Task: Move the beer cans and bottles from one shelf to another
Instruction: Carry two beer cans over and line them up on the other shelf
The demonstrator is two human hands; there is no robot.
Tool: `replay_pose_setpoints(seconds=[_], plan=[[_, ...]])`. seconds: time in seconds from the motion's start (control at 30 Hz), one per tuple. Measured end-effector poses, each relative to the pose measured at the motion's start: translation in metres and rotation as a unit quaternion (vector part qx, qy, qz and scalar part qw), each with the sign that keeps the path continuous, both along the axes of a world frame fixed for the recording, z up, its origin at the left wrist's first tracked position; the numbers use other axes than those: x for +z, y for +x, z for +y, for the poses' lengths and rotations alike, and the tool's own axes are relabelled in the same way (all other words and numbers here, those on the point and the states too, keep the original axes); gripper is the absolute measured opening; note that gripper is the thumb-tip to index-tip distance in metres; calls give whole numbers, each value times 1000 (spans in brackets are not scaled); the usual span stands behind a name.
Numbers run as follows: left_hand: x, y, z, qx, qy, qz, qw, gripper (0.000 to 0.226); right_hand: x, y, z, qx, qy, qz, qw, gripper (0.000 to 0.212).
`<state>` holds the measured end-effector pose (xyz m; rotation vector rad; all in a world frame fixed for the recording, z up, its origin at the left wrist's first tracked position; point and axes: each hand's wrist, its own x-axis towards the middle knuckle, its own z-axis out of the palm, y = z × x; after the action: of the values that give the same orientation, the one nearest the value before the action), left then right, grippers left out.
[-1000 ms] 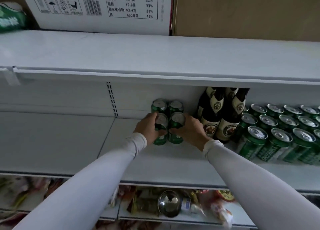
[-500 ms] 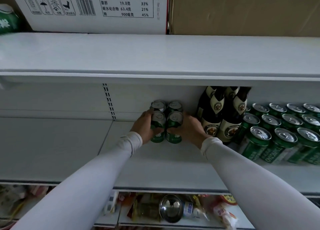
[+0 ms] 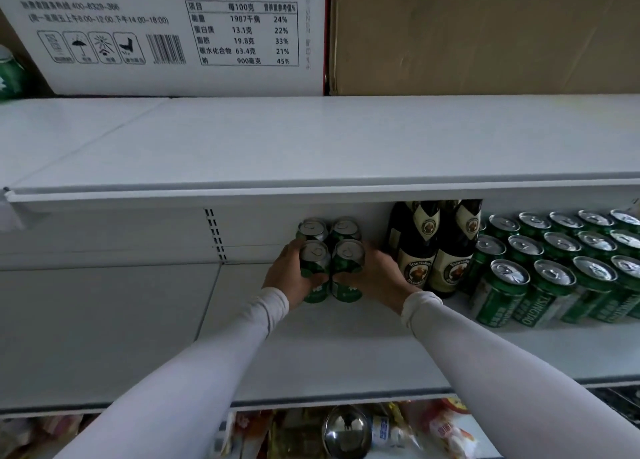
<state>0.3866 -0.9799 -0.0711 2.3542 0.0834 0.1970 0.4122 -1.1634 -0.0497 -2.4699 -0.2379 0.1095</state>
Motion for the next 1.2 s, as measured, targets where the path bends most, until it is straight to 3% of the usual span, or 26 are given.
replay_pose_setpoints(seconds=[0.1, 0.2, 0.33, 0.53, 0.7, 0.83, 1.03, 1.2], plan=[[9, -2, 3, -18, 4, 31, 999, 89, 10, -5, -1, -7, -16, 29, 999, 72], [17, -3, 11, -41, 64, 63, 995, 99, 29, -15, -6, -6, -41, 17, 999, 66], [45, -27, 12, -56, 133, 88, 986, 97, 57, -43, -16, 31, -91, 0, 995, 71], [87, -103, -2, -48, 175, 64, 981, 79, 90, -92, -31, 121, -116, -26, 985, 45], [107, -172, 3, 6, 211, 77, 974, 84, 109, -133, -17, 200, -155, -60, 966, 39], [124, -242, 40, 47, 235, 87, 967, 81, 119, -165, 32, 264, -153, -91, 948, 72], [160, -348, 147, 131, 258, 92, 953, 75, 152, -231, 150, 383, -144, -122, 904, 75], [205, -419, 244, 171, 292, 90, 937, 72, 197, -276, 255, 425, -129, -175, 879, 70]])
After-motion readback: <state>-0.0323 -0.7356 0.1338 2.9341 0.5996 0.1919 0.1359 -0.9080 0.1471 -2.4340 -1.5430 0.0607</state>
